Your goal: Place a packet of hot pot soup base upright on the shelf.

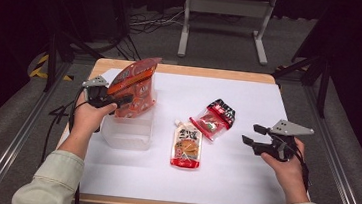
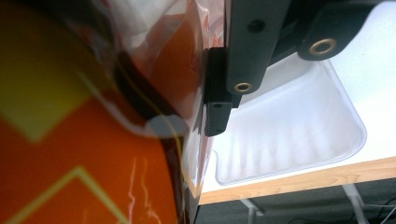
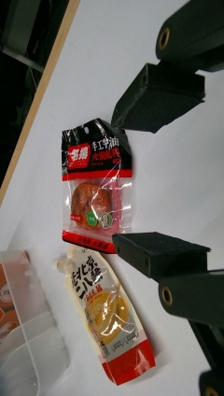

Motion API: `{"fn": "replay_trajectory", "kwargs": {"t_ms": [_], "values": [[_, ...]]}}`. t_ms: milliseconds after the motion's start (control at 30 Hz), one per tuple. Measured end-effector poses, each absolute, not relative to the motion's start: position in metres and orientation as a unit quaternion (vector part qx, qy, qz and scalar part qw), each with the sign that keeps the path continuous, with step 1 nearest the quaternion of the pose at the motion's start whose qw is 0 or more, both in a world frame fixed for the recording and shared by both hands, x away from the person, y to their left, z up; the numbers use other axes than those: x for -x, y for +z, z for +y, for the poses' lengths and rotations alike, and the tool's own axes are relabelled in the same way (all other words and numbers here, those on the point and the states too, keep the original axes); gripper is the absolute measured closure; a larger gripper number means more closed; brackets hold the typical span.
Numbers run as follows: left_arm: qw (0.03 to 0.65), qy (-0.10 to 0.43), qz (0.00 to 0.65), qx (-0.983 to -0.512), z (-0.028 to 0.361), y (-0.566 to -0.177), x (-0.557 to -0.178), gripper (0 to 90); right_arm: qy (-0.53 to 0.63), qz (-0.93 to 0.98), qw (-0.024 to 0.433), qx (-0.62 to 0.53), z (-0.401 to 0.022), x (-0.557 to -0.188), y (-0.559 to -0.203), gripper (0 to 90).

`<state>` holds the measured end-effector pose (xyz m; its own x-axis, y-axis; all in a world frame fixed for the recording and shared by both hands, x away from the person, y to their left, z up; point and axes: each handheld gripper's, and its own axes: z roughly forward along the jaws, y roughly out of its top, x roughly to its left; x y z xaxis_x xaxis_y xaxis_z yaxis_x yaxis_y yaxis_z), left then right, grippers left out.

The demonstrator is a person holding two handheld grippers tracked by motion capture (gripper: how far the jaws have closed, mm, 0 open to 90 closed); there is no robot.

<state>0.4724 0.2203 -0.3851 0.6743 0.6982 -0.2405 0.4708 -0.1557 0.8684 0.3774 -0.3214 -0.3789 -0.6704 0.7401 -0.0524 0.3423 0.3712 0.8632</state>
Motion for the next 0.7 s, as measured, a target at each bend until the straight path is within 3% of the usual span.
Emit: {"fn": "replay_trajectory", "kwargs": {"t_ms": [233, 267, 300, 367, 467, 700], "values": [[0.510, 0.129, 0.402, -0.749, 0.212, -0.380, -0.470, 63.3, 0.446, 0.797, 0.220, -0.342, -0.322, -0.379, -0.380, 38.6], [0.510, 0.133, 0.403, -0.748, 0.212, -0.380, -0.470, 59.1, 0.446, 0.798, 0.220, -0.342, -0.322, -0.380, -0.380, 38.4], [0.505, 0.138, 0.407, -0.749, 0.211, -0.379, -0.469, 45.2, 0.445, 0.797, 0.220, -0.343, -0.321, -0.380, -0.380, 37.7], [0.502, 0.152, 0.410, -0.746, 0.212, -0.378, -0.469, 41.0, 0.446, 0.797, 0.219, -0.344, -0.321, -0.380, -0.381, 37.4], [0.507, 0.170, 0.415, -0.736, 0.213, -0.375, -0.466, 23.7, 0.446, 0.796, 0.217, -0.346, -0.321, -0.380, -0.381, 36.7], [0.520, 0.181, 0.396, -0.734, 0.213, -0.366, -0.451, 7.7, 0.447, 0.796, 0.217, -0.346, -0.322, -0.380, -0.381, 35.2]]}}
